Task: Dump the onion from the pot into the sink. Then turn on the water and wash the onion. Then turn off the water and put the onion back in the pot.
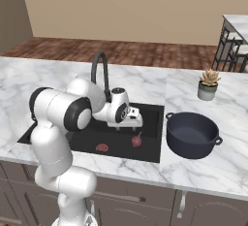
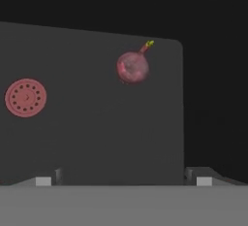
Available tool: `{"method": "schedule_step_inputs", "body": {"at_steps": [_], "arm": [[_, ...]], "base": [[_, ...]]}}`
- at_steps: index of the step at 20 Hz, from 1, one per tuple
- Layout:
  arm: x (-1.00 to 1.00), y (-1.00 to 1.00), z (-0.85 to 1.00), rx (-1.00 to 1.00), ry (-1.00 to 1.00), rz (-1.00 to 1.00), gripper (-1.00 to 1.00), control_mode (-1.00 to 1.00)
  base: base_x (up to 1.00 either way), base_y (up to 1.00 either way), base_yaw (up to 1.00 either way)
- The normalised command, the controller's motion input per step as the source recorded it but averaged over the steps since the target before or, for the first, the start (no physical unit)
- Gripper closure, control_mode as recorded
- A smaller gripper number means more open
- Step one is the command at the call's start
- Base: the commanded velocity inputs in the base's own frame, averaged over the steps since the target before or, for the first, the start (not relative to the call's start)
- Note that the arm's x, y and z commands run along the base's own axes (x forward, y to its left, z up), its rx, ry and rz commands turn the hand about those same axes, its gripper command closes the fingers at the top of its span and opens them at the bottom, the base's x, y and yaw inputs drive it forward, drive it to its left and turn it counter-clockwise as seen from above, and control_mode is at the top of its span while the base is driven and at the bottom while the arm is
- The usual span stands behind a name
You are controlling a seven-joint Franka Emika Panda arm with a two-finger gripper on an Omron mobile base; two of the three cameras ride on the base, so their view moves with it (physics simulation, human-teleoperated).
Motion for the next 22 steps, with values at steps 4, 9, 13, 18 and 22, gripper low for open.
{"method": "schedule_step_inputs", "body": {"at_steps": [4,9,13,18,22], "arm": [[0.23,0.0,-0.2,0.0,0.0,0.0,-1.0,-1.0],[0.26,-0.02,-0.21,0.0,0.0,0.0,-1.0,-1.0],[0.22,-0.13,-0.28,0.0,0.0,0.0,-1.0,-1.0],[0.15,-0.15,-0.3,0.0,0.0,0.0,-1.0,-1.0],[0.07,-0.05,-0.32,0.0,0.0,0.0,-1.0,-1.0]], "base": [[0.0,0.0,0.0],[0.0,0.0,0.0],[0.0,0.0,0.0],[0.0,0.0,0.0],[0.0,0.0,0.0]]}}
